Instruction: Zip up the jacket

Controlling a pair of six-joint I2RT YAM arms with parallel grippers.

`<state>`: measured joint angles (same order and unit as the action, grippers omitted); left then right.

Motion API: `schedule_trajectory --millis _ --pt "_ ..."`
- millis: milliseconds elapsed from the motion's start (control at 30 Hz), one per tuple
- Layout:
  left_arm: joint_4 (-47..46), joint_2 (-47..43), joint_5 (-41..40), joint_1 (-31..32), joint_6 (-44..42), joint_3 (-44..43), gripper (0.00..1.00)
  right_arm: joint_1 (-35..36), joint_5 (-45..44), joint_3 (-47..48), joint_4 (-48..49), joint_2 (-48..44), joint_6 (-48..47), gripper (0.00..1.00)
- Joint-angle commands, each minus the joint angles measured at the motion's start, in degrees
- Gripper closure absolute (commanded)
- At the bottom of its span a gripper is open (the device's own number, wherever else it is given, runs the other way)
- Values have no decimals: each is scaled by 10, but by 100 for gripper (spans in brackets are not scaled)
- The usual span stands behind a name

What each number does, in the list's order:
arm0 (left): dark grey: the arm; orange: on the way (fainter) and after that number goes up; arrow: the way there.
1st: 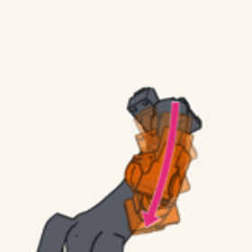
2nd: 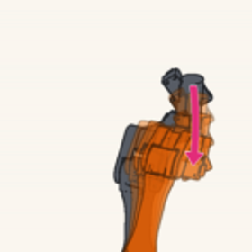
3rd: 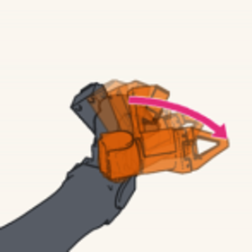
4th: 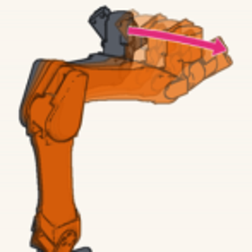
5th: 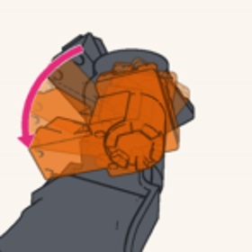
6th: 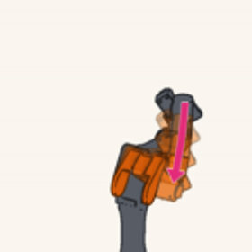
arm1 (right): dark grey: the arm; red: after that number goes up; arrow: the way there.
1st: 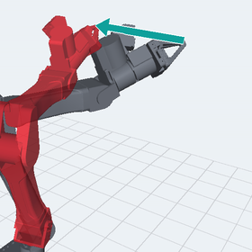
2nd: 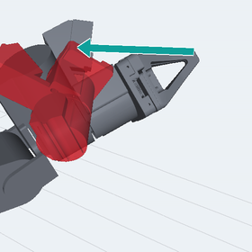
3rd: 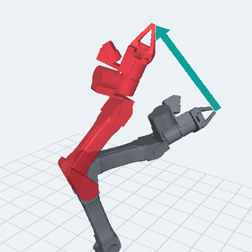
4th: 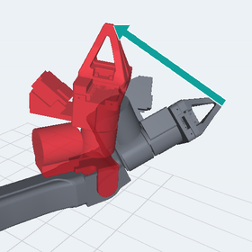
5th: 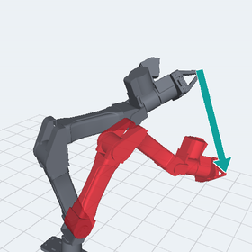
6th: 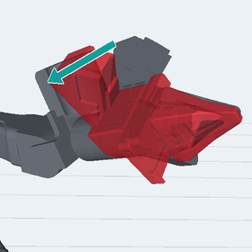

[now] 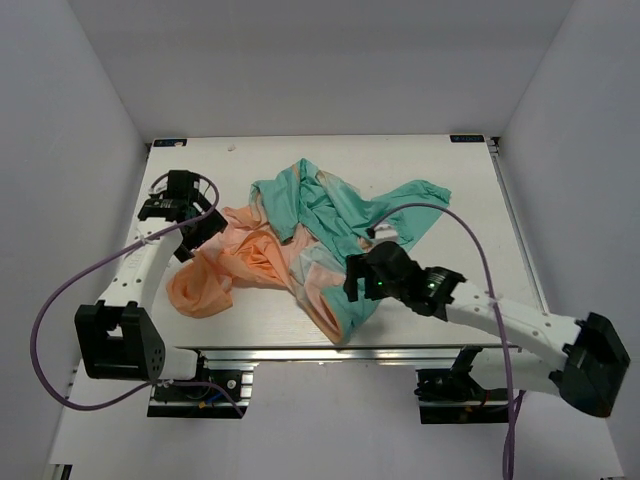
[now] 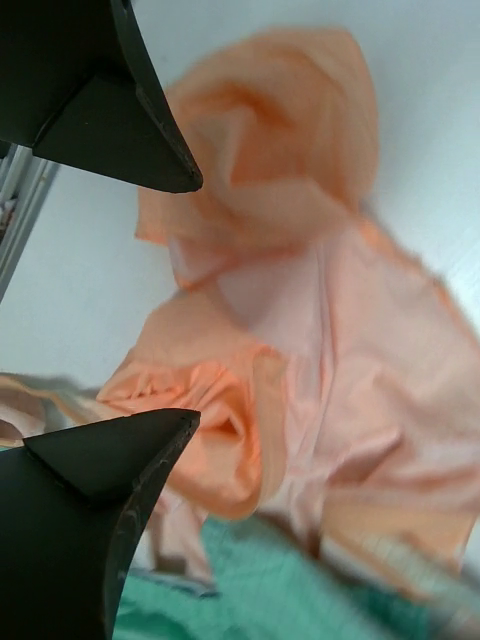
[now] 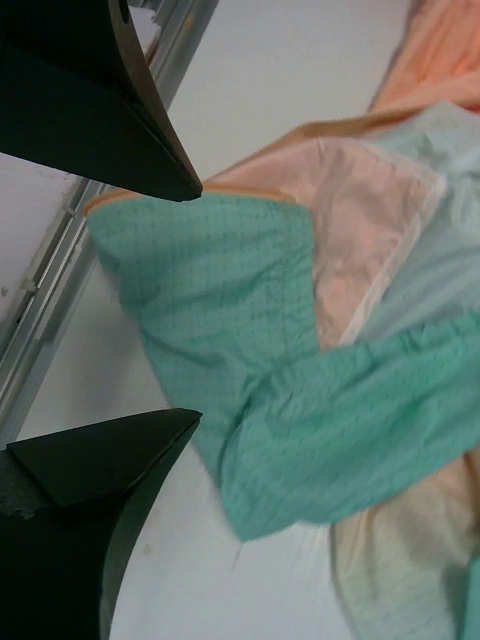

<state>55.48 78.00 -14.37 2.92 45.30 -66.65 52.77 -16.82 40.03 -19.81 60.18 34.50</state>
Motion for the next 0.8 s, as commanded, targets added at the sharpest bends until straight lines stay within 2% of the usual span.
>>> schedule_trajectory --millis 0,33,100,200,400,633,700,767 --pt "-106 -11 96 24 -86 16 2 51 -24 74 2 73 -60 11" --pt "-118 -7 115 36 -105 17 2 59 -27 104 -6 117 -63 11" --pt "-130 13 92 88 -112 5 2 77 -26 128 -15 155 -63 11" --pt "-159 43 -3 170 -148 -10 2 98 -19 146 2 218 -59 10" --pt "-160 86 -137 181 -151 -12 2 109 -31 158 -8 277 -15 11" --pt "-206 126 -116 181 -178 21 3 109 -109 149 -51 270 33 17" --pt "-220 134 -87 181 -185 24 3 108 -117 140 -48 256 44 19" --pt "-247 137 -75 181 -200 41 4 108 -127 137 -51 251 50 25"
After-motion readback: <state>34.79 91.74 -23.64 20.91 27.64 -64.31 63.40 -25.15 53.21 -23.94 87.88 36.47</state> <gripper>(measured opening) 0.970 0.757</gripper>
